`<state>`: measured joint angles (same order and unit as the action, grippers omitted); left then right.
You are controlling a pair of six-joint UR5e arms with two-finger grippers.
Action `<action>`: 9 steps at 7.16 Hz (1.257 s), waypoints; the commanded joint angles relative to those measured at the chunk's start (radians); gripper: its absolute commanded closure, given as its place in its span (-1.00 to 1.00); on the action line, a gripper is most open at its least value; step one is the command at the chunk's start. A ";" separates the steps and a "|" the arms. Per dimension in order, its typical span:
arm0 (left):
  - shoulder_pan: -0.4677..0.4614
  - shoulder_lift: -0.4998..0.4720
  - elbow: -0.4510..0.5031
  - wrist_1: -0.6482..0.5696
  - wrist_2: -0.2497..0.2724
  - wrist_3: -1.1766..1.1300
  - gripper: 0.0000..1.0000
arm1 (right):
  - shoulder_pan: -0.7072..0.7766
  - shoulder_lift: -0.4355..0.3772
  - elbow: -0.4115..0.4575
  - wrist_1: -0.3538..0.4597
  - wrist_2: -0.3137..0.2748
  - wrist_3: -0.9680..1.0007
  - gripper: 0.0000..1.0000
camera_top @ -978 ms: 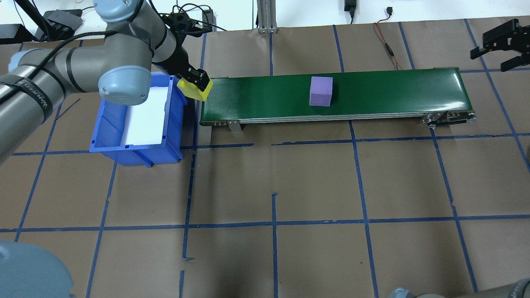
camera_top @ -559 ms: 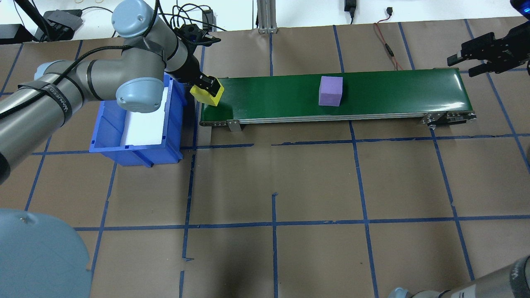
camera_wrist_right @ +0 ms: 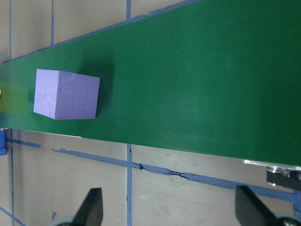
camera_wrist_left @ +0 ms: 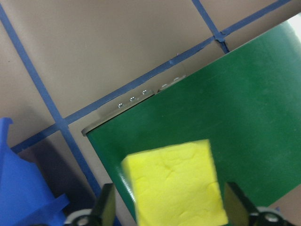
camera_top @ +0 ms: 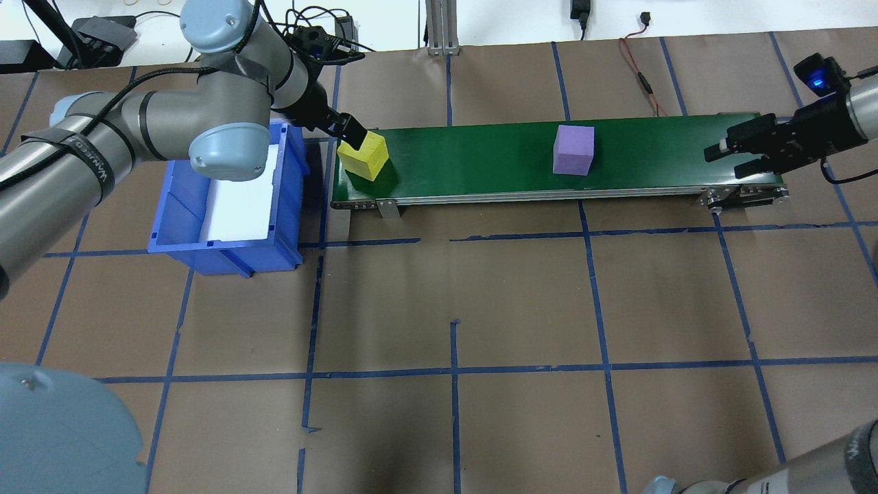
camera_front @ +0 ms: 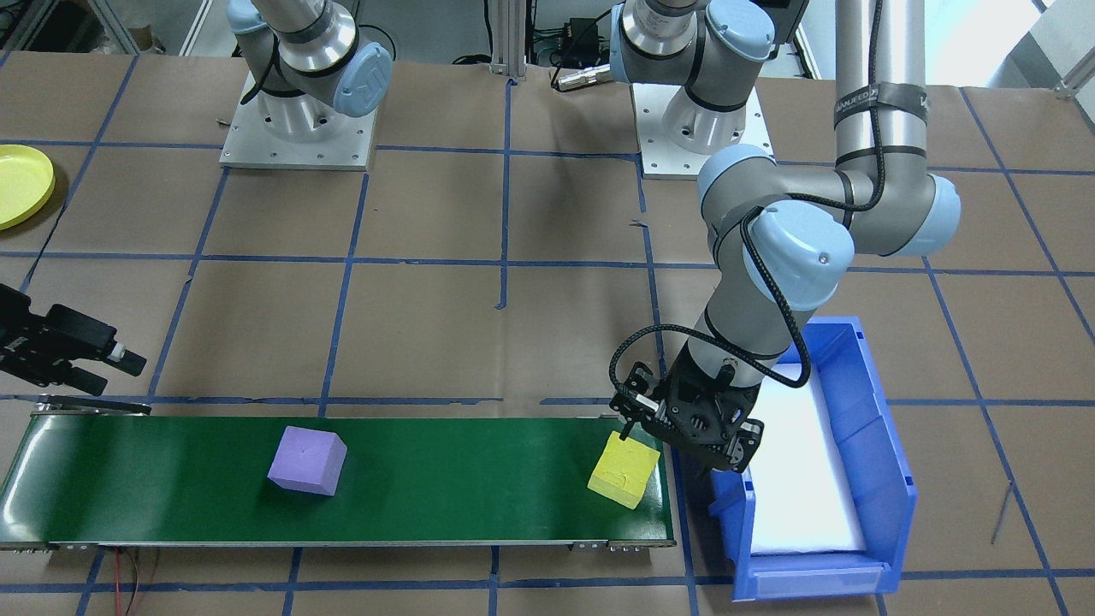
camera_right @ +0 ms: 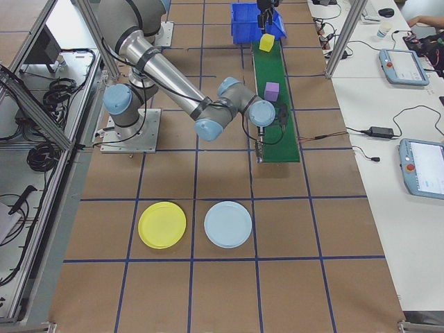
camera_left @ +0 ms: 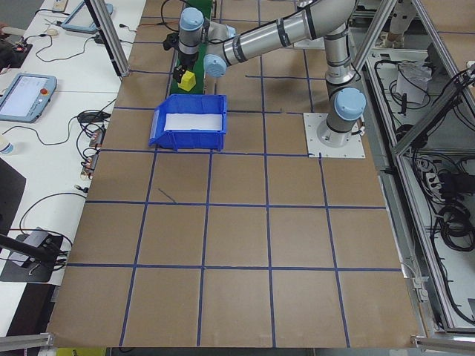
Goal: Move block left to right into plate
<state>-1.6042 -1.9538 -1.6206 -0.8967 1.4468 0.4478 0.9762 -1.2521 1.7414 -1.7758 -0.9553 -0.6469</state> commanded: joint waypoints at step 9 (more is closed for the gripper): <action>0.004 0.394 -0.031 -0.608 0.087 -0.373 -1.00 | 0.054 0.201 -0.264 -0.067 -0.062 0.160 -1.00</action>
<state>-1.5990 -1.5566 -1.6447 -1.4986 1.5146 0.0696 1.0112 -1.0478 1.4769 -1.8452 -1.0101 -0.5109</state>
